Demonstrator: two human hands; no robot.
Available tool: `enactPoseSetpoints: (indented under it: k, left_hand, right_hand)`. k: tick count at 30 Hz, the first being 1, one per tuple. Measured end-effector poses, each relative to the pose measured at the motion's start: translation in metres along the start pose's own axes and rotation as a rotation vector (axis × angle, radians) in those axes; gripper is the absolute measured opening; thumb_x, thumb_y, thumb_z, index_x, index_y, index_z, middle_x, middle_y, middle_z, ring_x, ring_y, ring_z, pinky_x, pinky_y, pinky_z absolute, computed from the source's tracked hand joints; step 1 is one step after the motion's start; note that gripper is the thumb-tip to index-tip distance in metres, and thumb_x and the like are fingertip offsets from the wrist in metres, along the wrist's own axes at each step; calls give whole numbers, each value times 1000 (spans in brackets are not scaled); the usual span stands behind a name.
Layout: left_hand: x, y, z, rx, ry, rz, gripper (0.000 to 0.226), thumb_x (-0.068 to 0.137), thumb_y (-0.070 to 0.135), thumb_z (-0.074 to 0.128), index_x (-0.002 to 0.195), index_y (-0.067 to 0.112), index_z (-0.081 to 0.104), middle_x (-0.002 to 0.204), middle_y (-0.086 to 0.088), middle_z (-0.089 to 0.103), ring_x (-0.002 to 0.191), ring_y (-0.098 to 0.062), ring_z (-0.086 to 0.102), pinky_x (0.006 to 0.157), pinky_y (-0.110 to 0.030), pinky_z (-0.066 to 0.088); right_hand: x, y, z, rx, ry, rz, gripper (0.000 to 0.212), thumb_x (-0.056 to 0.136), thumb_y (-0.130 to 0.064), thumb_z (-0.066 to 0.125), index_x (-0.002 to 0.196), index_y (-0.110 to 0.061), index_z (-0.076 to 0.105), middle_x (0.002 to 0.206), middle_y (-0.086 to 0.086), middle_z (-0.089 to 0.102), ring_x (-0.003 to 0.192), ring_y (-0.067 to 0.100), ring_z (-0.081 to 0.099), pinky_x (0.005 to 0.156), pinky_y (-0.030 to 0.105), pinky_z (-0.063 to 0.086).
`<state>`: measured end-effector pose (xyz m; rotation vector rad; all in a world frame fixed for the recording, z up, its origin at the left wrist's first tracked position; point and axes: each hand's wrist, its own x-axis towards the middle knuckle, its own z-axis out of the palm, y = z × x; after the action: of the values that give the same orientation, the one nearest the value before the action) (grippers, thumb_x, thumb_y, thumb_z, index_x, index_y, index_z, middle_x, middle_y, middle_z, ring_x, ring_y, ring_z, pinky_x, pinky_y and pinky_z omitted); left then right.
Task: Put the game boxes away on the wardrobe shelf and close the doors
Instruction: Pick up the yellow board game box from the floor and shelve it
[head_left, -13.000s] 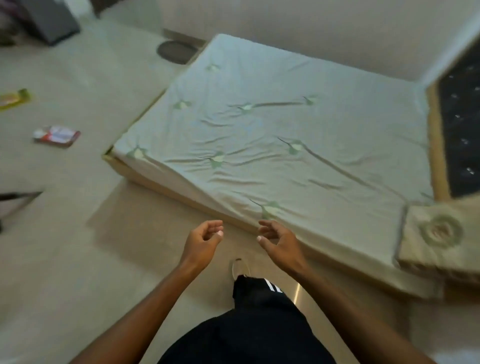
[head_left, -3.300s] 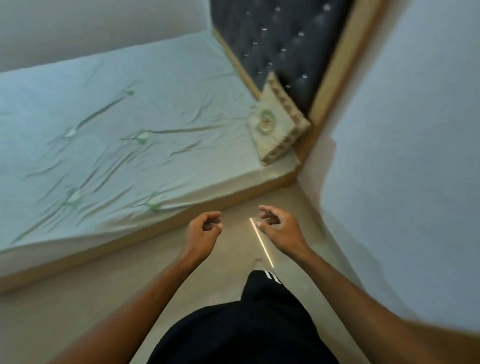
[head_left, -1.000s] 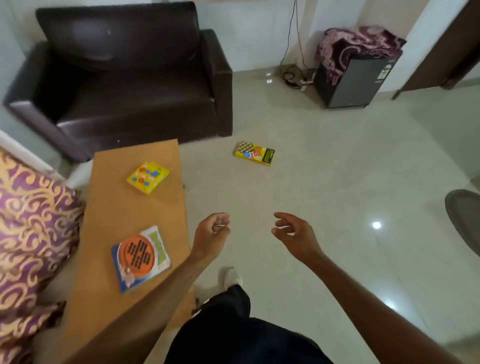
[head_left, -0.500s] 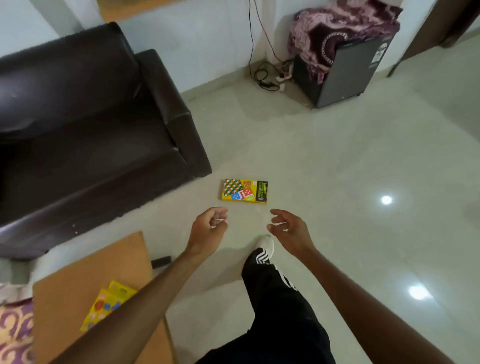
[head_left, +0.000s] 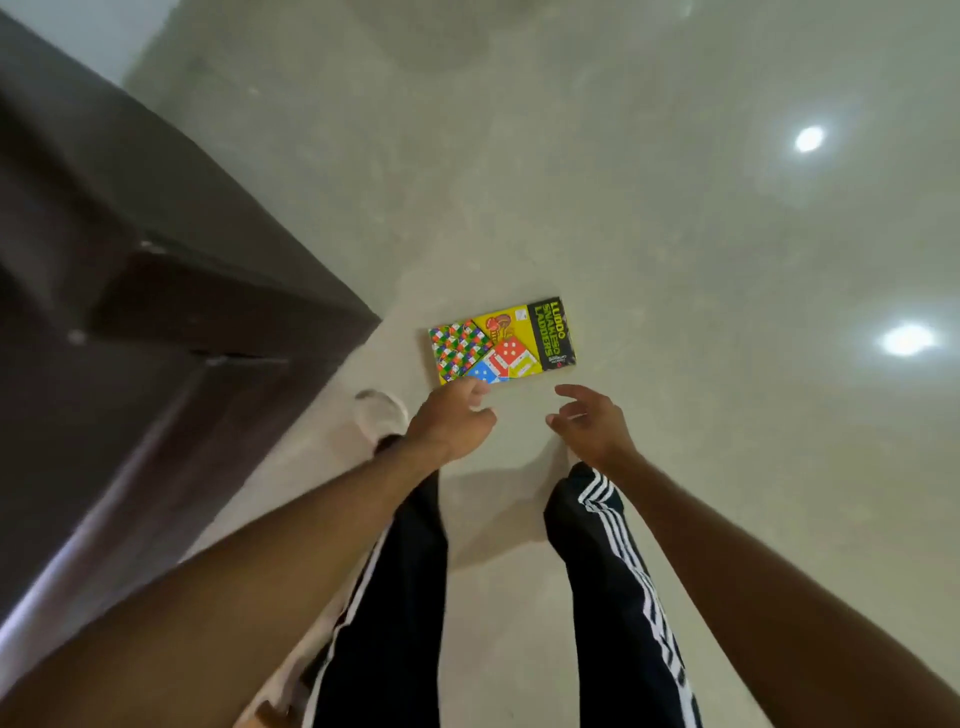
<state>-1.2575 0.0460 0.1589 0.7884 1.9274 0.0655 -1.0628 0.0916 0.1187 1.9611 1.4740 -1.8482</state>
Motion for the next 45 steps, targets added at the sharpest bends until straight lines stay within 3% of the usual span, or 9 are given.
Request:
enactPoseSetpoints:
  k: [5,8,12,16,19,23,29,34,45]
  left_hand:
    - [175,-43,33,215,-155,75,39,80,25,62,119,19,59,119,-2,64,111,-20,61,94,-33,49]
    - [255,-69,44,390,-174,85,36,78,21,60,114,16,61,107,-6,66,102,-28,63,83,-34,52]
    - [326,-88,56,584,-103,151,54,71,27,60,124,18,52,127,-11,56,119,-35,53,97,-44,47]
    - [348,-97,57,684,-90,118,66,74,28,61,135,19,39,136,-9,49,126,-34,46,101,-46,40]
    - [347,-112,58,624,-218,43,53,65,38,60,116,24,60,118,-7,65,109,-31,61,93,-39,50]
    - [339,-129,63,364,-325,-112,39,65,30,66,101,15,68,102,-4,72,91,-21,67,83,-34,55]
    - [317,-130,81,-38,-277,-165,27,85,12,64,111,17,59,100,3,70,83,-11,65,63,-27,46]
    - [282,-90,80,-70,-261,-59,32,84,8,64,113,18,59,101,3,69,85,-10,67,73,-30,53]
    - [88,79,40,74,-399,126,36,89,11,61,121,27,55,106,3,65,85,-2,61,63,-21,41]
  right_hand:
    - [125,55,70,15,9,125,51,79,-30,74,127,-27,58,107,7,67,100,22,64,92,39,52]
    - [179,92,111,112,85,180,51,79,-31,74,127,-28,58,101,4,66,101,22,64,95,38,51]
    - [220,127,165,374,132,245,57,78,-32,75,131,-31,54,112,5,62,108,22,62,94,45,53]
    - [236,128,197,595,143,213,59,82,-23,74,135,-36,49,127,4,53,109,18,62,79,32,53]
    - [242,124,207,706,234,206,55,86,-11,68,135,-24,49,119,0,58,99,17,62,65,21,48]
    - [244,123,203,883,359,349,60,91,-6,60,143,-13,30,129,3,48,111,18,56,65,20,50]
    - [245,128,189,734,201,284,27,93,-10,58,120,-15,58,116,4,67,103,21,67,69,26,56]
    - [213,123,149,771,285,180,26,94,-13,58,118,-22,58,109,-4,65,98,16,66,67,21,55]
    - [19,86,32,895,496,89,37,88,-25,63,123,-31,58,120,1,65,110,21,63,90,52,54]
